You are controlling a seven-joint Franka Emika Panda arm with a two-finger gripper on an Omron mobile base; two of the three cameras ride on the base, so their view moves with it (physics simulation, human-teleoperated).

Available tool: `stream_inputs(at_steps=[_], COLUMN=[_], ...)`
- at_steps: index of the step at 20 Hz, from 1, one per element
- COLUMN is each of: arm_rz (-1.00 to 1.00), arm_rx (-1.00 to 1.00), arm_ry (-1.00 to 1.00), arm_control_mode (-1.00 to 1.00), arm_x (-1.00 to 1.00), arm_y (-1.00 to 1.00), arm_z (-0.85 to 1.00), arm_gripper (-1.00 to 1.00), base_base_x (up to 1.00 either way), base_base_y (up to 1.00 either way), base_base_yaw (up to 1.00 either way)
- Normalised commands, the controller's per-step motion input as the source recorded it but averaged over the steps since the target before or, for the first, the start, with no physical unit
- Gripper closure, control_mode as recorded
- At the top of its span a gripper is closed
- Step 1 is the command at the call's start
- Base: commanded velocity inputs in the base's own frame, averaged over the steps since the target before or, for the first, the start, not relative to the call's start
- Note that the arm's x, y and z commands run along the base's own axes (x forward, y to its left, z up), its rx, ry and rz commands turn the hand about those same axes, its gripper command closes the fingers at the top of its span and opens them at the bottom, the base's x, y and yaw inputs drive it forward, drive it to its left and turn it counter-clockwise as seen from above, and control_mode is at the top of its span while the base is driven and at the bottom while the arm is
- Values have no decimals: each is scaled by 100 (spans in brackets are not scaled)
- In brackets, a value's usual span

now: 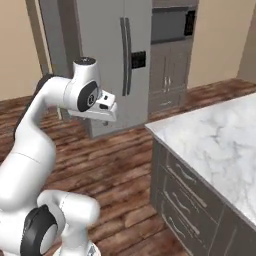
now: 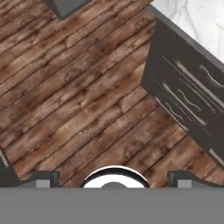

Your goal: Retrieve the fish from the fridge and place it on the saucepan with marinade on the stove.

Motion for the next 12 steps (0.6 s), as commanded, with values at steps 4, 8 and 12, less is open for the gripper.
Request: stream_inputs(at_steps=[4,8,12], arm_rz=[0,0,0], arm_rx=[0,0,0], arm_ry=[0,0,0], arm_control_mode=[100,100,100], arm_x=[0,0,0], arm_y=[0,0,0], arm_z=[0,0,0], arm_gripper=[-100,-100,-100], base_base_x=[40,76,97], base_base_y=[59,69,79], base_base_yaw=[77,64,55])
